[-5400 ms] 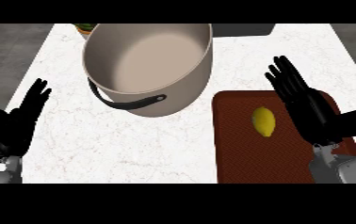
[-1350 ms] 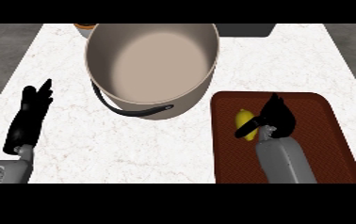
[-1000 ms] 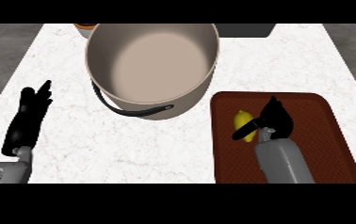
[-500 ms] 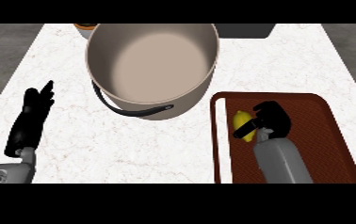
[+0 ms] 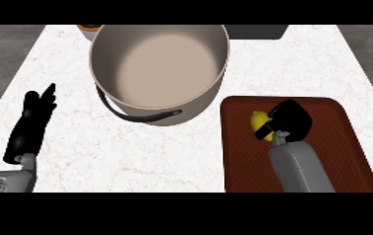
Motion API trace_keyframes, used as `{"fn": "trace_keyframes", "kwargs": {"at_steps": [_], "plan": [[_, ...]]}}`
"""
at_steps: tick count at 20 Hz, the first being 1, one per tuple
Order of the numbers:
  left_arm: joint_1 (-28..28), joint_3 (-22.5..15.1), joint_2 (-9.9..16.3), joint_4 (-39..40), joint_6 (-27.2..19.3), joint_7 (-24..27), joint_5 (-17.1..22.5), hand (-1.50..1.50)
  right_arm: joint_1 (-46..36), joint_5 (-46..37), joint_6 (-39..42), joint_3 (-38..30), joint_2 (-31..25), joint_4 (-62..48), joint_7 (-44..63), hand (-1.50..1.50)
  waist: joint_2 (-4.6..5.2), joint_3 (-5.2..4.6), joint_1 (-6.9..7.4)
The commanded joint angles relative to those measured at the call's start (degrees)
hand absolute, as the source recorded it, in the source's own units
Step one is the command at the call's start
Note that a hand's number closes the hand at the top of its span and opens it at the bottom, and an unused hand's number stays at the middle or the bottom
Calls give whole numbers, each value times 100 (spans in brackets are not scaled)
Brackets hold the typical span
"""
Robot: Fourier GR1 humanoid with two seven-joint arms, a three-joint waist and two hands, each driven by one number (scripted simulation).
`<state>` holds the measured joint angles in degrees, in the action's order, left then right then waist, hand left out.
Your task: Pick the lemon from the tray and place it in the pot
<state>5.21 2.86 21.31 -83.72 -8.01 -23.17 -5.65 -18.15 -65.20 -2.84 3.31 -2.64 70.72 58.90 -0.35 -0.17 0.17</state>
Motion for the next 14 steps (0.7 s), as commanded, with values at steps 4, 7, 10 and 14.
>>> {"fn": "trace_keyframes", "kwargs": {"at_steps": [4, 7, 10, 14], "plan": [[-178, 288, 139, -232, 158, -3, 106, 0, 401, -190, 721, 773, -229, 953, -622, 150, 4, 14, -20], [-109, 128, -15, 4, 54, 47, -40, 0, 452, 310, 1197, 1196, -577, 1221, -1925, 150, 1, 13, -63], [-233, 229, -17, -51, 116, 130, 21, 0, 1042, -11, 1110, 1304, -1117, 2150, -2006, 150, 7, 14, -73], [-126, 208, -65, -47, 37, 68, -82, 0, 869, -39, 1186, 1231, -1055, 3407, -1670, 150, 0, 13, -87]]}}
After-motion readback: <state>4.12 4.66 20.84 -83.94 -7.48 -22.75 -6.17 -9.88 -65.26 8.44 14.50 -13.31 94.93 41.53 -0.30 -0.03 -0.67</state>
